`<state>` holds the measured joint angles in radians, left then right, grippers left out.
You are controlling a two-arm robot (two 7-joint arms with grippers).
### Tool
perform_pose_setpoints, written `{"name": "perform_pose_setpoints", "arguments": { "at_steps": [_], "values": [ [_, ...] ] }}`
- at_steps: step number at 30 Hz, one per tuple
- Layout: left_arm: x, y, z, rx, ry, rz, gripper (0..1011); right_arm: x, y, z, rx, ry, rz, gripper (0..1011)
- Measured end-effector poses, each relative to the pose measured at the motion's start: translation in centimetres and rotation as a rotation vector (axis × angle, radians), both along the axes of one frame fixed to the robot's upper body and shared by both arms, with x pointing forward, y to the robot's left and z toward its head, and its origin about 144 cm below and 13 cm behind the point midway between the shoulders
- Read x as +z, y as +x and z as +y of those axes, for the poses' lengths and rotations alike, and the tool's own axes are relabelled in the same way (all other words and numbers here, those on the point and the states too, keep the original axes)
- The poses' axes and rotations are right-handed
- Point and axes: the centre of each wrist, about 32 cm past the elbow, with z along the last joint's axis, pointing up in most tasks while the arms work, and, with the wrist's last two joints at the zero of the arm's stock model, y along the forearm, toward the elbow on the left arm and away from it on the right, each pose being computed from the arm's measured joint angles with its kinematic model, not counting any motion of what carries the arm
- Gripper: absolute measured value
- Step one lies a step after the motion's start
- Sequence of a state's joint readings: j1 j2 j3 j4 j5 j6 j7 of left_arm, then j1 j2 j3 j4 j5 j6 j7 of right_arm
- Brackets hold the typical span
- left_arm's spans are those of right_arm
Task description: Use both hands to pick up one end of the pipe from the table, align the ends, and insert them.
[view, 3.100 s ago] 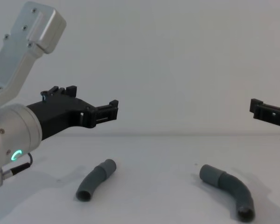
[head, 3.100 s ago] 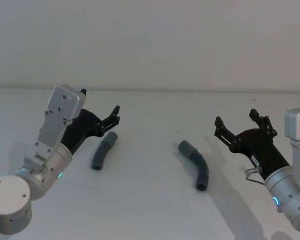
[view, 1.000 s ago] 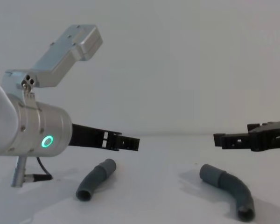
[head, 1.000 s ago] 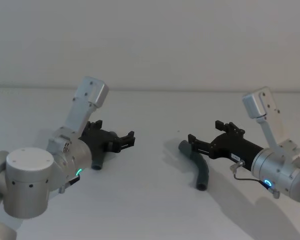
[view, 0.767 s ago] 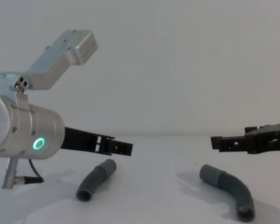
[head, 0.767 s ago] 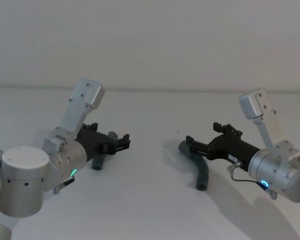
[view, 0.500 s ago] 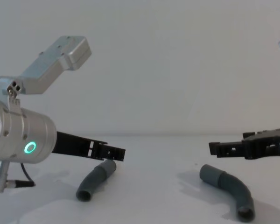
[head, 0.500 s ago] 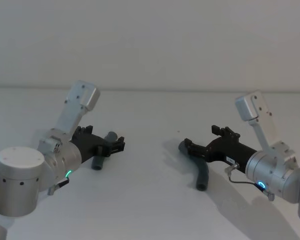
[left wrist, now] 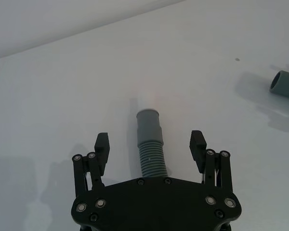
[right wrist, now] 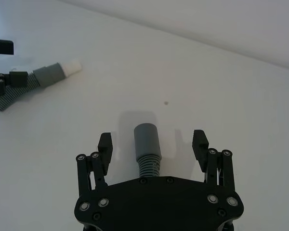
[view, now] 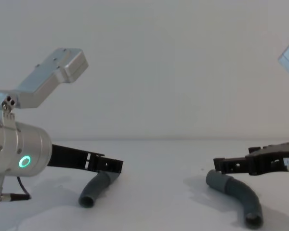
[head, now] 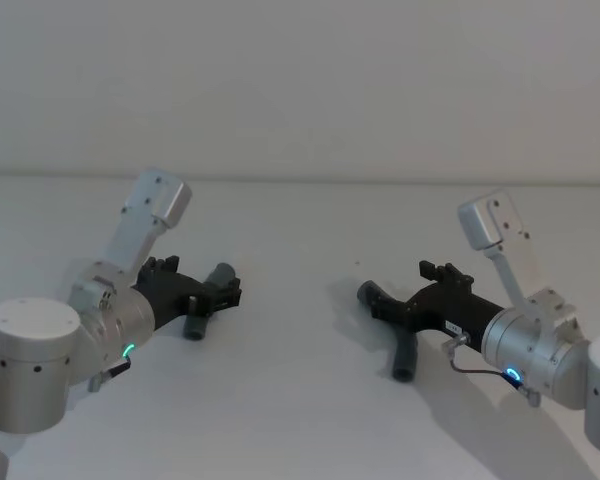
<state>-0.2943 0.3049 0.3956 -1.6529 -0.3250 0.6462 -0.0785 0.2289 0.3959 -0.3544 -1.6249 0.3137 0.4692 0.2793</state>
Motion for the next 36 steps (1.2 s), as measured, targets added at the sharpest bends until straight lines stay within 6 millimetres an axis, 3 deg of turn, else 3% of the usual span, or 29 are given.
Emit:
{"name": "perform_pose_setpoints", "arguments": {
  "at_steps": [16,36],
  "values": [
    [-1.4,0.6,0.3,-0.02,-0.008,0.014,1001,-0.7,-0.1,0.2,0.001,-0.023,0.016,1004],
    [-1.6,0.9,0.0,-0.01,0.006,0.037,1001,-0.9,-0.2,0.1,0.002,-0.031,0.016,1004]
  ]
}}
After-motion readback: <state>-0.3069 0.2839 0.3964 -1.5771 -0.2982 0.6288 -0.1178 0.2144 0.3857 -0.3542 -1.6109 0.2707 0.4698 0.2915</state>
